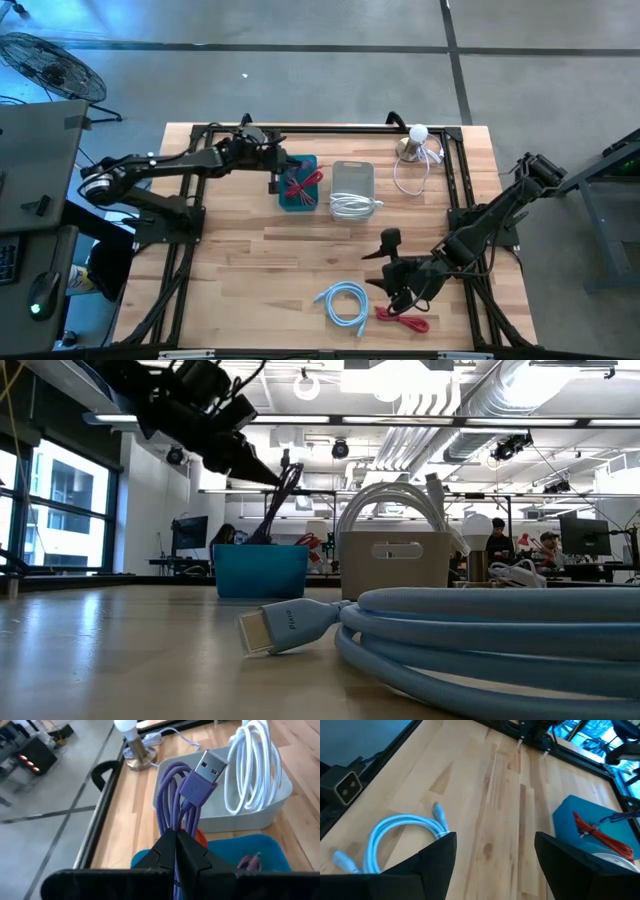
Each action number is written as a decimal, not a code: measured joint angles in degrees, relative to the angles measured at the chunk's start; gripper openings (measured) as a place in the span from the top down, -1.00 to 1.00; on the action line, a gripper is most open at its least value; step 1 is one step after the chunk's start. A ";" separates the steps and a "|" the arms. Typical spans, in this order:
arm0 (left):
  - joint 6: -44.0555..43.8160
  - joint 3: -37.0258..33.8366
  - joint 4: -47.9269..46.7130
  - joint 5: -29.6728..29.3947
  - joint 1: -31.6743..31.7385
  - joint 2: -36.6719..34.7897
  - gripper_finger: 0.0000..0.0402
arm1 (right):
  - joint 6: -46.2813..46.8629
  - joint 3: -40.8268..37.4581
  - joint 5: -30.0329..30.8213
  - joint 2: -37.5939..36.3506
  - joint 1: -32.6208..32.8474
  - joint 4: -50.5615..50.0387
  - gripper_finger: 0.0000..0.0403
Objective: Pick & Place USB Port
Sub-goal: Put the purple charger cable into the blue bin
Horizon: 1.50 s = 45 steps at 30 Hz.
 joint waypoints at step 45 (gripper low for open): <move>0.08 8.80 -12.66 13.69 5.97 14.20 0.85 | 0.43 0.00 0.95 0.00 0.00 0.23 -0.30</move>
